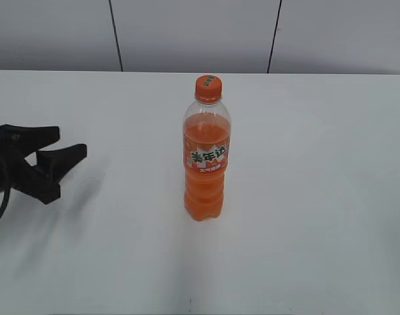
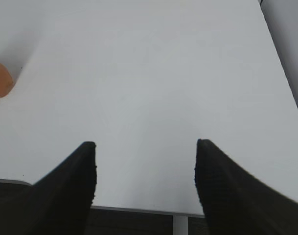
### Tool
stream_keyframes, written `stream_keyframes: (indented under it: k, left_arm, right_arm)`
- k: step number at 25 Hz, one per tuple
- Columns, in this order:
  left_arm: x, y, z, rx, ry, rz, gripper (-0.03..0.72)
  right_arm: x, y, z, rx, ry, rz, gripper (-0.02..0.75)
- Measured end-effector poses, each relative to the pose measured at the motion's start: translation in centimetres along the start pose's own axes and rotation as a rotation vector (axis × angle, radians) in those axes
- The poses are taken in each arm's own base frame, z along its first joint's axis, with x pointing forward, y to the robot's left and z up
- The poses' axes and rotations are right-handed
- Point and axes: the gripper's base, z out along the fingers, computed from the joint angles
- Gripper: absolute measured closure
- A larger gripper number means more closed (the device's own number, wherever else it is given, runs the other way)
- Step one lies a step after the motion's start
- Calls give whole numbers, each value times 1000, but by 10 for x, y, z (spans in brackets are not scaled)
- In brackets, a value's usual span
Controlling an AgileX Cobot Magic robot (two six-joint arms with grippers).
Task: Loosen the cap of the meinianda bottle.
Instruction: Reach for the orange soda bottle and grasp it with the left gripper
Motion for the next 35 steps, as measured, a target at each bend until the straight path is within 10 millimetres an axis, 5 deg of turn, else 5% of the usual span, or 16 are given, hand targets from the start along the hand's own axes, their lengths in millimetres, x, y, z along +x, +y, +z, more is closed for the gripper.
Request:
stream_keyframes:
  k: [12,24,35]
  left_arm:
    - [18,-10,31,436,81,126,235]
    - [-3,-22,65,575,43,201,211]
    - [0,-46,91,664,74,233,179]
  right_arm:
    - [0,0,0,-1,0,0,260]
    - [0,0,0,-2,0,1,260]
    - [0,0,0,-2,0,1,260]
